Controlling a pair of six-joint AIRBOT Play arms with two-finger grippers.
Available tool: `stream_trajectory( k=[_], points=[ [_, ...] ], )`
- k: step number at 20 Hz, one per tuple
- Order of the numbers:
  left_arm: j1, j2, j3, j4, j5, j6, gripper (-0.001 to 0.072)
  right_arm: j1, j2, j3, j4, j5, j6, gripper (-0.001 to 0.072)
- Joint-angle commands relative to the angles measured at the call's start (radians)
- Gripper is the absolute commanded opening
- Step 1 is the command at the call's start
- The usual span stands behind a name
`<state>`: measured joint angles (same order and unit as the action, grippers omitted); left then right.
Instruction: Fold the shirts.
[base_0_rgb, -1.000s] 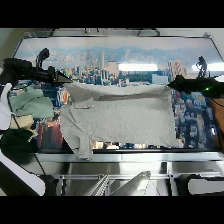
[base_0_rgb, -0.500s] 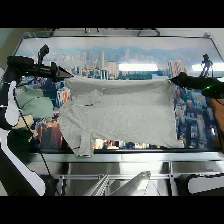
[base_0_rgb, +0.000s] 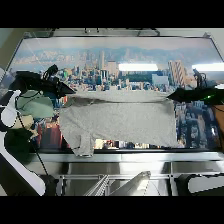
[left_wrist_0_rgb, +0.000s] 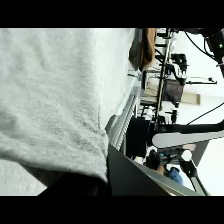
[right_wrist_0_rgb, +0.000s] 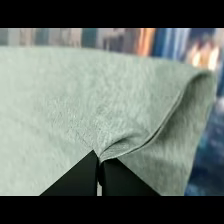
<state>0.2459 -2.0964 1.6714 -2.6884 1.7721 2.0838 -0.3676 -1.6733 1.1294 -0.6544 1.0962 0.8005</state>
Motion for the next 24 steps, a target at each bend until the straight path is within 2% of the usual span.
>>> stream_trajectory(
  k=[1, 2, 3, 4, 5, 6, 7, 9, 12, 13, 14, 15, 16, 21, 24],
  points=[
    [0.016, 0.02, -0.101, 0.084, -0.029, -0.01, 0.0005, -0.002, -0.002, -0.022, -0.125, 0.03, 0.072, 0.0019],
    [0.017, 0.02, -0.121, 0.084, -0.048, -0.01, 0.0005, -0.002, -0.002, -0.022, -0.124, 0.03, 0.072, 0.0022],
    [0.018, 0.02, -0.134, 0.076, -0.06, -0.01, 0.0006, -0.003, -0.002, -0.022, -0.122, 0.03, 0.081, 0.0138],
    [0.018, 0.02, -0.141, 0.075, -0.06, -0.01, 0.0008, -0.003, -0.002, -0.022, -0.121, 0.035, 0.107, 0.0358],
    [0.018, 0.02, -0.14, 0.071, -0.051, -0.011, 0.0032, -0.005, 0.001, -0.022, -0.121, 0.055, 0.118, 0.0422],
    [0.022, 0.02, -0.135, 0.066, -0.029, -0.011, 0.0204, -0.01, 0.008, -0.021, -0.129, 0.082, 0.131, 0.0422],
    [0.029, 0.02, -0.121, 0.069, -0.008, -0.026, 0.0291, -0.018, 0.023, -0.021, -0.148, 0.112, 0.153, 0.0422],
    [0.044, 0.035, -0.088, 0.068, 0.029, -0.062, 0.0291, -0.049, 0.071, -0.022, -0.186, 0.173, 0.197, 0.0423],
    [0.082, 0.134, -0.113, 0.072, 0.031, -0.066, 0.0292, -0.106, 0.174, -0.027, -0.246, 0.25, 0.264, 0.0433],
    [0.098, 0.18, -0.152, 0.074, 0.034, -0.066, 0.0292, -0.124, 0.216, -0.04, -0.277, 0.263, 0.294, 0.047],
    [0.116, 0.23, -0.207, 0.083, 0.036, -0.066, 0.0323, -0.141, 0.257, -0.063, -0.298, 0.273, 0.312, 0.0511],
    [0.14, 0.29, -0.281, 0.105, 0.031, -0.066, 0.0529, -0.159, 0.305, -0.1, -0.319, 0.274, 0.325, 0.0508],
    [0.166, 0.351, -0.365, 0.138, 0.028, -0.066, 0.069, -0.175, 0.352, -0.146, -0.337, 0.27, 0.338, 0.0497],
    [0.3, 0.607, -0.751, 0.416, -0.109, -0.099, 0.0699, -0.241, 0.58, -0.48, -0.339, 0.142, 0.404, 0.0498],
    [0.351, 0.686, -0.909, 0.442, -0.206, -0.114, 0.0691, -0.241, 0.65, -0.583, -0.282, 0.105, 0.372, 0.0498]
  ],
)
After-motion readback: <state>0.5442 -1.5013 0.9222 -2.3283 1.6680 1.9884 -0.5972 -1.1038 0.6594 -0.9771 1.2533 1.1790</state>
